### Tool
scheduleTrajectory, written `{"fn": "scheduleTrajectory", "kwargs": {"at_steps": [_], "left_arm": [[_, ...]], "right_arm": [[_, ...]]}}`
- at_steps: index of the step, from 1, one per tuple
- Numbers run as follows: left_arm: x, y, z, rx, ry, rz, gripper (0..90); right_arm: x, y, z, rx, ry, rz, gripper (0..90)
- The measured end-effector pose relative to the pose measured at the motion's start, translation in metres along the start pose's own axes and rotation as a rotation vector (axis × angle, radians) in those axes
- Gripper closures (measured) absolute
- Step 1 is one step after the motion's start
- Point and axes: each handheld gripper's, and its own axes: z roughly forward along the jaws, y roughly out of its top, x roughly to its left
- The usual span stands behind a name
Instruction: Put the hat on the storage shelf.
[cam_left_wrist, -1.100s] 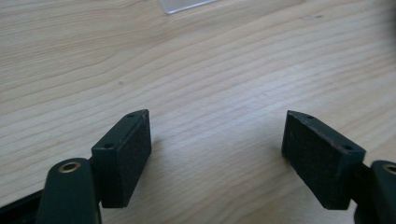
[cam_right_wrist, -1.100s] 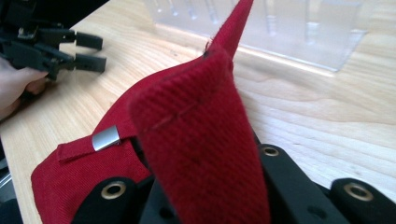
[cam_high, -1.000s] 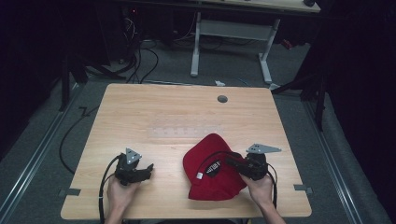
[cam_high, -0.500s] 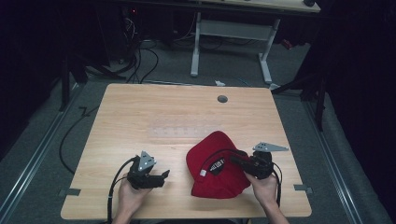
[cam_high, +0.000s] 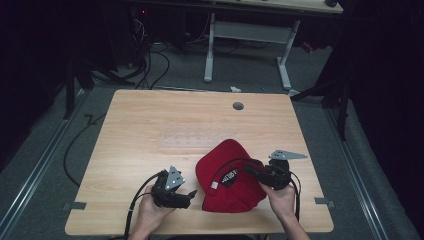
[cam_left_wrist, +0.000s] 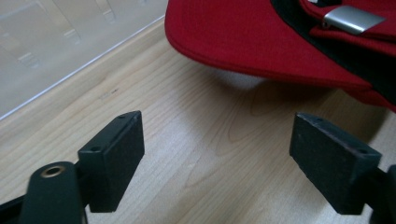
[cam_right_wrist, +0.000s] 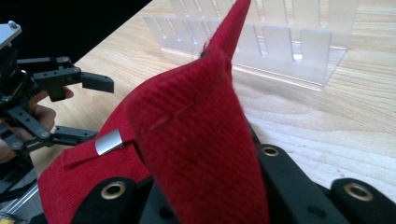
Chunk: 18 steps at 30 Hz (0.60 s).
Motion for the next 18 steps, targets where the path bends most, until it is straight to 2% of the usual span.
{"fn": "scheduleTrajectory", "kwargs": {"at_steps": [11,15,18], "left_arm": [[-0.010,-0.002,0.004,-0.006,-0.025,0.029,19.1],[-0.014,-0.001,0.005,-0.010,-0.019,0.066,17.4],[-0.015,-0.001,0.005,-0.012,-0.027,0.076,16.6]], "right_arm": [[0.007,0.009,0.005,0.019,0.034,0.006,84.4],[0.009,0.012,0.006,0.028,0.035,0.006,84.3],[0.010,0.014,0.007,0.038,0.034,0.008,84.3]]}}
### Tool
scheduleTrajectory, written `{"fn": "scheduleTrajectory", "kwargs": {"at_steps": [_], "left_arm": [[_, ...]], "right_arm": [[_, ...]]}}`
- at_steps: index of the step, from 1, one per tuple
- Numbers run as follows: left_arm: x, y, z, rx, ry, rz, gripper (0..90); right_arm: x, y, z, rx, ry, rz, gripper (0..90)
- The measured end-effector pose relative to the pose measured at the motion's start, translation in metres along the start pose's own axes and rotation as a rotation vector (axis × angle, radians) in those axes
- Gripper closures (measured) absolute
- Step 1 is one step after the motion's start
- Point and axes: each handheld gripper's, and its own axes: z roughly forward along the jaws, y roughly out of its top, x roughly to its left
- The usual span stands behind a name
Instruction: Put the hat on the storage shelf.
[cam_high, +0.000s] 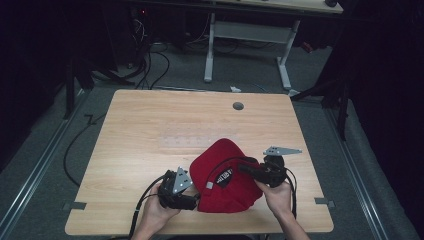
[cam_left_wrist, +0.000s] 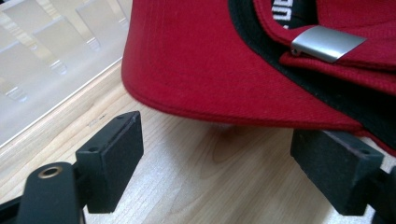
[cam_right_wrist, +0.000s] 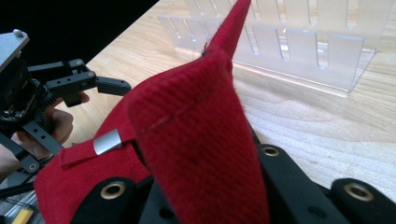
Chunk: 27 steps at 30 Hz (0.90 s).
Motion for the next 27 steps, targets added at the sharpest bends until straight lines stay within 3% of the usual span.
{"fn": "scheduleTrajectory", "kwargs": {"at_steps": [4,16,27], "left_arm": [[0.0020,0.0009,0.0000,0.008,-0.017,-0.020,15.2],[-0.0018,-0.0044,0.0012,0.033,-0.008,0.059,18.3],[-0.0015,-0.0018,-0.0010,0.015,-0.013,0.070,23.0]], "right_arm": [[0.0005,0.0011,0.0008,0.014,0.006,0.011,84.2],[0.0051,0.0036,0.0012,0.032,0.033,0.010,83.9],[0.0059,0.0060,0.0016,0.034,0.070,0.032,83.8]]}}
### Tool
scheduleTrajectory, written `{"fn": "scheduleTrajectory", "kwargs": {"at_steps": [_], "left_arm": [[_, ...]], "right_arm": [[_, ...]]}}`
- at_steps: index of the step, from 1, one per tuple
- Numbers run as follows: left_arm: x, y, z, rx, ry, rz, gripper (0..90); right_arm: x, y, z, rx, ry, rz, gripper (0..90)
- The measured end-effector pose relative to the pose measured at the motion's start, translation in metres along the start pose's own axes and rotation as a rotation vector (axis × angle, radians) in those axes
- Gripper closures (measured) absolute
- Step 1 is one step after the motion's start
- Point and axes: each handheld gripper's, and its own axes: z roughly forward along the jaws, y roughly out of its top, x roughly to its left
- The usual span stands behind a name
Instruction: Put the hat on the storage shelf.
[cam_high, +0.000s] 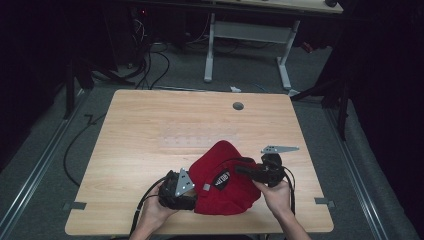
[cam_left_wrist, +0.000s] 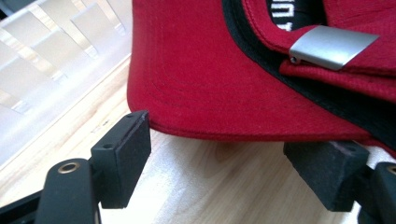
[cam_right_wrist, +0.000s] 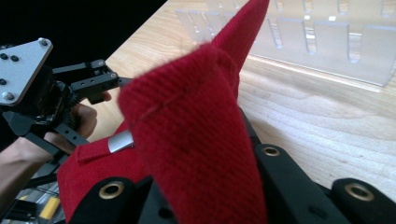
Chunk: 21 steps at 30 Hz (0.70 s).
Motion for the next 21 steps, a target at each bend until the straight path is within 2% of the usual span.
{"fn": "scheduleTrajectory", "kwargs": {"at_steps": [6,9,12,15,19,21], "left_arm": [[-0.002,0.001,0.002,0.005,-0.003,0.007,19.9],[-0.003,-0.001,0.003,0.021,-0.002,0.030,19.0],[-0.007,-0.005,0.006,0.027,-0.002,0.029,19.0],[-0.010,-0.006,0.008,0.028,-0.003,0.048,19.3],[-0.010,-0.005,0.007,0.015,-0.005,0.047,19.6],[-0.007,-0.002,0.005,0.006,-0.001,0.024,23.7]], "right_arm": [[-0.001,0.001,0.000,0.006,0.017,0.023,83.8],[-0.001,0.002,0.001,0.005,0.029,0.028,83.8],[-0.003,0.004,0.001,0.003,0.045,0.036,83.8],[-0.005,0.007,0.003,0.001,0.052,0.042,83.9],[-0.006,0.007,0.003,0.002,0.056,0.053,83.9],[-0.006,0.007,0.002,0.002,0.056,0.048,83.9]]}}
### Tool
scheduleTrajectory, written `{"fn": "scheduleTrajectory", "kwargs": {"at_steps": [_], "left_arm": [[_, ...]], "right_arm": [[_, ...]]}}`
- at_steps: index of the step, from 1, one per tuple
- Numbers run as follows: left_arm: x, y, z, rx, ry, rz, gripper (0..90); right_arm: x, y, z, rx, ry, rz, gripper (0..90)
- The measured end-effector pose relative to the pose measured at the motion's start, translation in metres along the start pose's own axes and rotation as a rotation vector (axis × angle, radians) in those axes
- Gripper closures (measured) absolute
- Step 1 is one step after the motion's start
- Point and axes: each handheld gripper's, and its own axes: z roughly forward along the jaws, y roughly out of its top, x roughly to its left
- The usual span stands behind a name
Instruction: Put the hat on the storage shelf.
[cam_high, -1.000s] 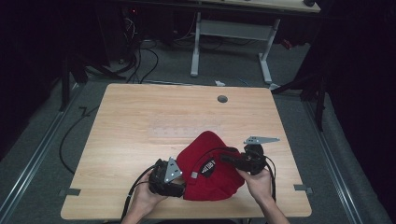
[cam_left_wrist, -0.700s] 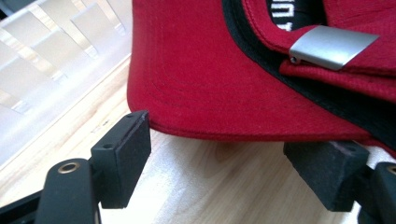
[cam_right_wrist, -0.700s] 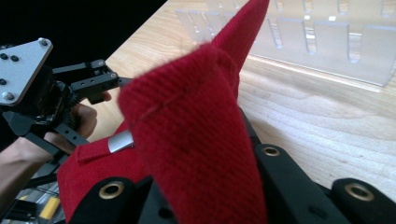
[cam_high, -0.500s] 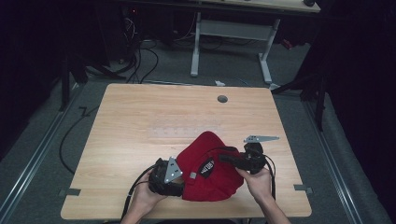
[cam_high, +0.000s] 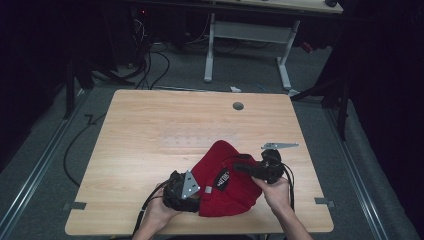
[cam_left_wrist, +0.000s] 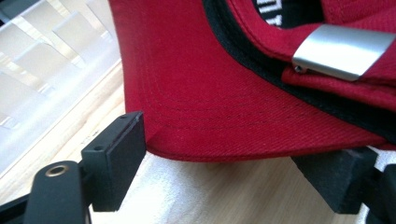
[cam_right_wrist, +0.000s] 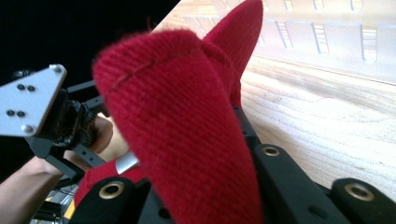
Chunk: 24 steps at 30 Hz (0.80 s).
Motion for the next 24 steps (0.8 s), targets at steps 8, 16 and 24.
{"fn": "scheduleTrajectory", "kwargs": {"at_steps": [8,16,24], "left_arm": [[0.009,0.008,-0.011,-0.024,-0.010,-0.033,29.4],[-0.011,-0.003,-0.001,0.018,-0.016,0.096,23.9],[0.000,0.010,-0.014,-0.072,-0.035,0.015,41.4]], "right_arm": [[-0.002,-0.003,0.004,0.050,0.006,0.013,84.1],[0.007,0.006,0.011,0.055,0.024,-0.011,84.0],[0.001,0.003,0.009,0.074,0.043,0.016,84.1]]}}
